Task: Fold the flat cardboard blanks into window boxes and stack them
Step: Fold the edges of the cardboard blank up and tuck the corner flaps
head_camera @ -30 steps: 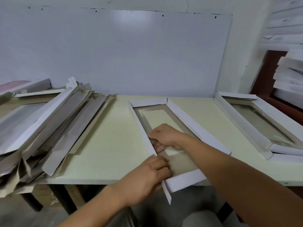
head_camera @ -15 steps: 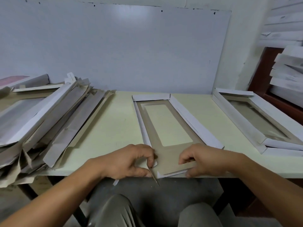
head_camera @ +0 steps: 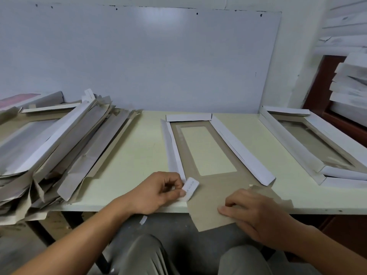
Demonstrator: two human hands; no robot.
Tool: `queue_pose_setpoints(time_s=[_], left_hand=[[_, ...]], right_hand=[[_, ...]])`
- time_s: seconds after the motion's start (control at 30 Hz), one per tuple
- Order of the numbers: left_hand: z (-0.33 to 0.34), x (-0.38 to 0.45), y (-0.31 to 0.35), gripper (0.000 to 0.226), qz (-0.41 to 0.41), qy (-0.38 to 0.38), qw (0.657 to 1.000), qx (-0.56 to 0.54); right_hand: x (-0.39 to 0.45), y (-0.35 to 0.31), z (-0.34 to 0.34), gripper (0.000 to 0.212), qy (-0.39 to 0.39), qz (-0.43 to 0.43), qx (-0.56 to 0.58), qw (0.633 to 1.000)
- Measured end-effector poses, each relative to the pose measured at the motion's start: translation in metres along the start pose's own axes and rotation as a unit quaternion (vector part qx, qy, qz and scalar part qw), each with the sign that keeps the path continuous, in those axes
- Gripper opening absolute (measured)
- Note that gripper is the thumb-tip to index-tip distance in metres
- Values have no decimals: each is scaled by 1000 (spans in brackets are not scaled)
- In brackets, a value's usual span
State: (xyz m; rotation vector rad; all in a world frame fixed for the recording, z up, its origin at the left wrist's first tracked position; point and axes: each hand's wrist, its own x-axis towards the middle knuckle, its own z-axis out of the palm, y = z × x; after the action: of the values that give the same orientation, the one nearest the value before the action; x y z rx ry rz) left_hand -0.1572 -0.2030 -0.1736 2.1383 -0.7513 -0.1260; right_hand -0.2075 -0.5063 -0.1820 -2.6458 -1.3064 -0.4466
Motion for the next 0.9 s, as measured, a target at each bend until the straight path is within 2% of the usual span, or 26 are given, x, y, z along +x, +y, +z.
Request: queue_pose_setpoints(time_s=[0.13, 0.27, 0.3, 0.4, 0.43, 0.5, 0.57, 0.63, 0.73, 0.83, 0.9], left_hand=[[24, 12, 14, 6, 26, 49, 990, 132], [37, 22, 24, 10, 41, 67, 971, 225], [37, 23, 25, 13, 51, 64, 970, 231], [33, 18, 32, 49, 86, 25, 975, 202], [31, 16, 33, 54, 96, 7, 978, 185], [29, 12, 30, 47, 107, -15, 977, 184], [31, 11, 26, 24, 106, 4, 975, 194], [32, 13, 22, 12, 88, 37, 979, 181], [32, 16, 21, 10, 71, 68, 982, 163], [31, 21, 22, 12, 63, 61, 983, 161], [31, 25, 22, 11, 46, 55, 986, 149]], right_hand=[[10, -2, -5, 20, 29, 56, 25, 998], [24, 1, -3, 28, 26, 144, 56, 988], [27, 3, 0, 24, 25, 152, 62, 986], [35, 5, 8, 12, 41, 146, 76, 986], [38, 7, 10, 12, 38, 144, 83, 985], [42, 10, 13, 13, 35, 143, 97, 984], [41, 14, 14, 13, 57, 133, 88, 986], [32, 19, 14, 26, 104, 122, 35, 986], [10, 27, 15, 50, 151, 105, -2, 983], [-10, 34, 18, 77, 84, 128, -35, 988], [-15, 38, 20, 80, 66, 138, -48, 987]])
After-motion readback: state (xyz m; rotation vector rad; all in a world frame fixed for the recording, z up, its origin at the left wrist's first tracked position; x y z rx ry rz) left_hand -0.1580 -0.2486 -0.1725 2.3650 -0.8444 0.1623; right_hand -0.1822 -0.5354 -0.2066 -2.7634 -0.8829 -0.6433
